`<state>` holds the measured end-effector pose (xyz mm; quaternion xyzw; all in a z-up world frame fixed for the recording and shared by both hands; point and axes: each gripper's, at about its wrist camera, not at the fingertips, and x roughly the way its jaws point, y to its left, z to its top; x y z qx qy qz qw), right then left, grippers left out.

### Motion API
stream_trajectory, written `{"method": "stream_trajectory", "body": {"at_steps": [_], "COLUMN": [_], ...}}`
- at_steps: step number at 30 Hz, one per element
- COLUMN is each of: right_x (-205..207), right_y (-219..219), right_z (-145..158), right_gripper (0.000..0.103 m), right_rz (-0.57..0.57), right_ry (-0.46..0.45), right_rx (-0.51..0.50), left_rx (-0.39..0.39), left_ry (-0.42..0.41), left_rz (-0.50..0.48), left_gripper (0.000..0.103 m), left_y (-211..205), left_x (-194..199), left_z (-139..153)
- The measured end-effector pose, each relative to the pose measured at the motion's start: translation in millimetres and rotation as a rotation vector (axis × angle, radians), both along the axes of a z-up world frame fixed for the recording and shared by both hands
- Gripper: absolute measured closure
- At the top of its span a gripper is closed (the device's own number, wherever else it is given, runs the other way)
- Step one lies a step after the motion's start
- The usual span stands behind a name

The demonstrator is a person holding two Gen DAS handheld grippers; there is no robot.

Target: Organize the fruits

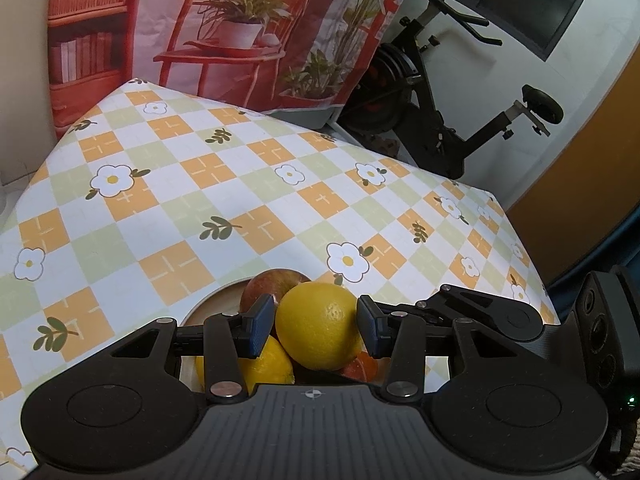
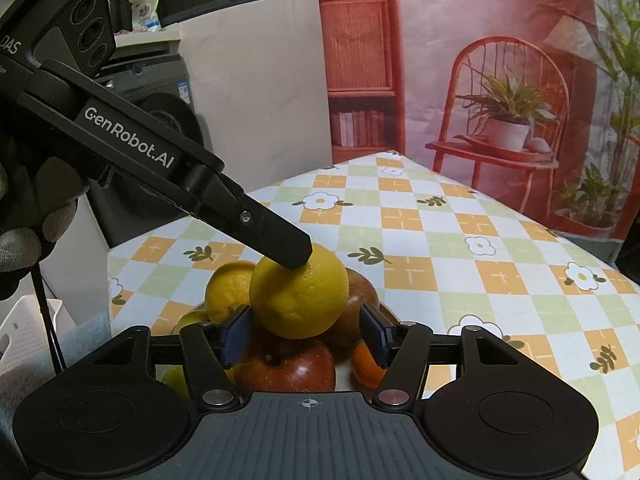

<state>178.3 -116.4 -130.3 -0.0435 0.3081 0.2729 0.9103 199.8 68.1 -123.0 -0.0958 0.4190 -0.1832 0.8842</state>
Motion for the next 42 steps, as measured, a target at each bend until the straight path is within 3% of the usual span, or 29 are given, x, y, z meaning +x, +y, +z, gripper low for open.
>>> {"method": "stream_trajectory", "body": {"at_steps": [12, 18, 20, 26, 34, 42], "right_x": [-6.9, -16.1, -21.2, -39.7, -60.6, -89.4], "right_y": [3.0, -2.9, -9.8, -42.4, -85.6, -104.0], "right_z": [3.6, 9.4, 13.0, 27.8, 44.9, 73.0], "right_gripper": [0.042, 0.031, 0.025, 0.004, 0.0, 0.0], "right_rz": [-0.002, -0.033, -0.063, -0.221, -0.429, -0.581], "right_ry": [-0.01, -0.02, -0.027, -0.06, -0.053, -0.077], "right_rx": [-0.014, -0.016, -0.007, 0.062, 0.171, 0.179], "left_rx": [0.012, 0.056, 0.063, 0.09, 0.156, 0.177], "left_ry": [-0.027, -0.068, -0.097, -0.186, -0.255, -0.335], "left_rz": [0.013, 0.035, 0.054, 0.105, 0.131, 0.186], "left_gripper": [0.054, 0.05, 0.034, 0.012, 0.0, 0.0], "left_y": [2.3, 2.0, 4.3, 9.3, 3.7, 4.9], "left_x": [-7.2, -15.9, -21.5, -42.2, -72.6, -104.5], "left_z": [6.9, 17.7, 24.7, 45.3, 61.4, 83.4]}}
